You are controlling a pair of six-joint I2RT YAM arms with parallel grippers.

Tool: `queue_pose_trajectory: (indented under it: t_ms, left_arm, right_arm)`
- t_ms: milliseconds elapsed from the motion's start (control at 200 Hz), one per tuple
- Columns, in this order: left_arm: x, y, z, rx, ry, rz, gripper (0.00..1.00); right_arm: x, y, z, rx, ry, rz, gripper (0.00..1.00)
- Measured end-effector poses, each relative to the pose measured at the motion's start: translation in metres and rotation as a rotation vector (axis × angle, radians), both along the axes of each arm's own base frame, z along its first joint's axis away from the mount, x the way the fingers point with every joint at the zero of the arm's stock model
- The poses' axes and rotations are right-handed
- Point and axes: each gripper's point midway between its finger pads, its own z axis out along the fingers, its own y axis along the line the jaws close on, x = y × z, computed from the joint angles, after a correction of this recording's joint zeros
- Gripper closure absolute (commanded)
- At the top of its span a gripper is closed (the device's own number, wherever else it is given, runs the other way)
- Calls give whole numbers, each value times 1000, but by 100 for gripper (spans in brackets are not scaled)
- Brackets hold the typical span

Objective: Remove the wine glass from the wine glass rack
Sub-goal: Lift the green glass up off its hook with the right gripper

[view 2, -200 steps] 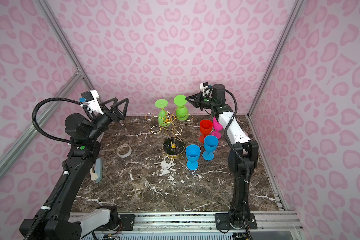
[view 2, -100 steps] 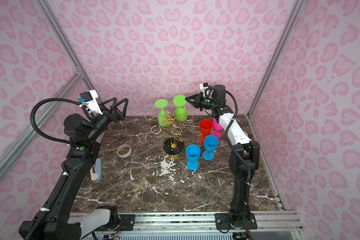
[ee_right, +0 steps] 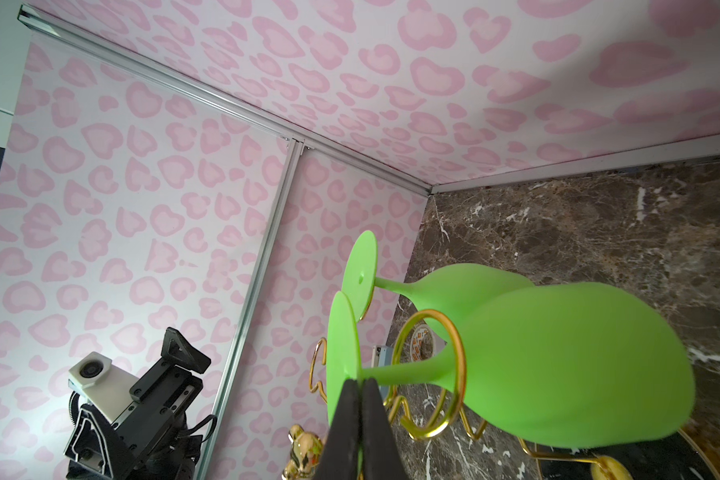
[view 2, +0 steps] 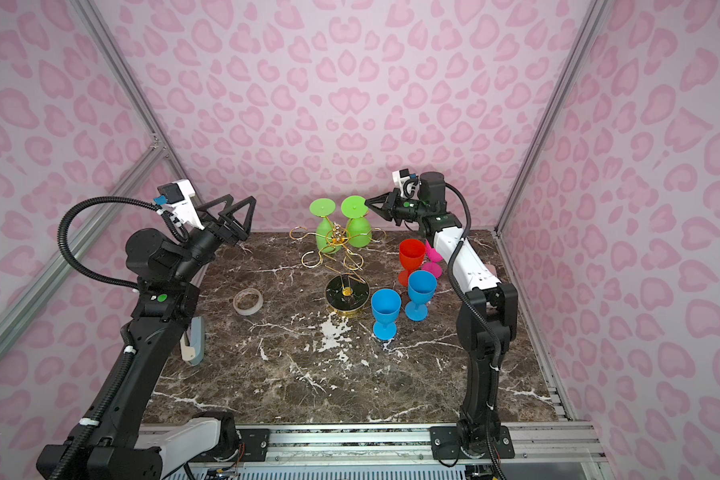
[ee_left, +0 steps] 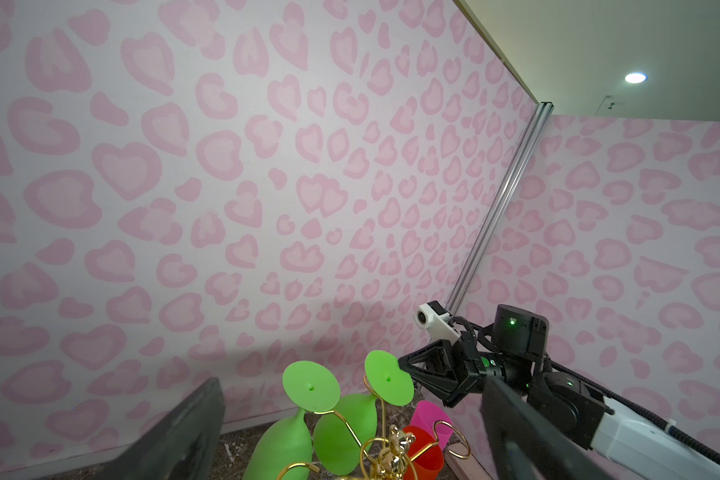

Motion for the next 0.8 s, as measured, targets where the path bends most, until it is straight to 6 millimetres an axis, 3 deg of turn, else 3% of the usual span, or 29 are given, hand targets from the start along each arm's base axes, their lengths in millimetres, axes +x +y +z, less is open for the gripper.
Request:
queue_pose_trajectory:
  t_ms: [230,540,800]
  left_arm:
    - [0,0,0,0,0,0,3]
    - [-1,-1,0,2,0,-7,3]
    - [-1,-1,0,-1,2,-8,3]
  right_arm:
    - [-13,-4,5,-21,-7,0,100]
    - [-17,-17,-5,-37,10,-30,100]
    - [-17,-34,-2,-28,-7,-64,100]
